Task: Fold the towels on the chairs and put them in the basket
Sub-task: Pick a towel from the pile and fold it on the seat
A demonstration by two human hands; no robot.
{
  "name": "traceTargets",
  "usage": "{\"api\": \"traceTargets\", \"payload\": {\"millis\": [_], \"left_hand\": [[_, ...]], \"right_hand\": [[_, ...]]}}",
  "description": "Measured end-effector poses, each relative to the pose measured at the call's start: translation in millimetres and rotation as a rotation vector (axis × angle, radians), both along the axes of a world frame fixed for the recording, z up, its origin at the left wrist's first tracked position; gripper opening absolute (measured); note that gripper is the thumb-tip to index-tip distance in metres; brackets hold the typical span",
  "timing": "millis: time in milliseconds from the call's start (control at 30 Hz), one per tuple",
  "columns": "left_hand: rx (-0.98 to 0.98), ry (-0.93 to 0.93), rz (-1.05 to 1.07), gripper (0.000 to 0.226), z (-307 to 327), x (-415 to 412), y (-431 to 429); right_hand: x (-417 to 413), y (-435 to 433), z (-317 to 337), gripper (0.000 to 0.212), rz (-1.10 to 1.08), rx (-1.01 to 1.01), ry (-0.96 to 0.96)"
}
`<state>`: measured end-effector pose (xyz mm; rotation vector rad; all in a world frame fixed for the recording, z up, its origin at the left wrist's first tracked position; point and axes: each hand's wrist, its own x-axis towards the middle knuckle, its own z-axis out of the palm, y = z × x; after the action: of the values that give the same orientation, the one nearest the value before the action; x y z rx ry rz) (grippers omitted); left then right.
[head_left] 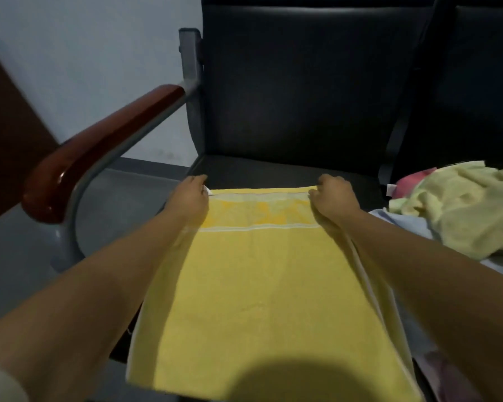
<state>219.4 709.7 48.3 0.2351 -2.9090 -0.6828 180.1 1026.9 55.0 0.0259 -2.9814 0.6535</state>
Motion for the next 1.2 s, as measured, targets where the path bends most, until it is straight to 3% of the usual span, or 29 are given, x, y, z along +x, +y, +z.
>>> {"api": "traceTargets", "payload": {"millis": [133,233,400,567,633,700,800,867,933,1033,1200], "left_hand": [[-0.156,0.05,0.035,0.025,-5.6,-17.0,-2.1],[-0.123,0.088,0.036,0.004,0.0,-10.3,-3.2],[0.091,0.129,0.045,0.006,33.6,19.6,-7.4],[0.226,0.107,-0.032,0.03,83.3,63.1,-2.0],[0.275,0.076,-0.144,0.033,99.9,87.1,-3.4],[0.326,-0.008,-0.261,0.029,114.3,113.1,-5.3],[0.661,-0.326,-0.395,0.039,127.1,146.2,-8.9],[0.78,-0.509,-0.432,0.035,130.6,161.5,-10.0],[0.59,-0.473,-0.374,0.02,128.8,168.6,-8.4],[0.153,-0.226,-0.216,0.022,117.0,164.0,-8.0],[0.218,-0.012,-0.086,0.018,101.7,129.0,2.2]], "right_hand": [[-14.1,-2.4,-10.8,0.03,-0.022,0.001,0.012],[-8.7,-0.6,-3.0,0.018,-0.04,-0.141,-0.024],[28.2,9.5,39.3,0.015,-0.06,-0.655,-0.028],[76.4,28.6,84.3,0.014,-0.06,-0.862,-0.13],[97.1,38.9,99.7,0.012,-0.006,-0.837,-0.238],[120.0,50.1,118.1,0.007,0.098,-0.795,-0.468],[145.4,71.6,147.7,0.016,0.267,-0.821,-0.849],[155.1,80.7,160.4,0.023,0.312,-0.848,-0.932],[162.8,79.9,162.4,0.021,0.26,-0.828,-0.88],[165.5,72.0,145.0,0.018,0.071,-0.736,-0.583],[147.8,53.1,108.2,0.015,-0.109,-0.617,-0.246]]}}
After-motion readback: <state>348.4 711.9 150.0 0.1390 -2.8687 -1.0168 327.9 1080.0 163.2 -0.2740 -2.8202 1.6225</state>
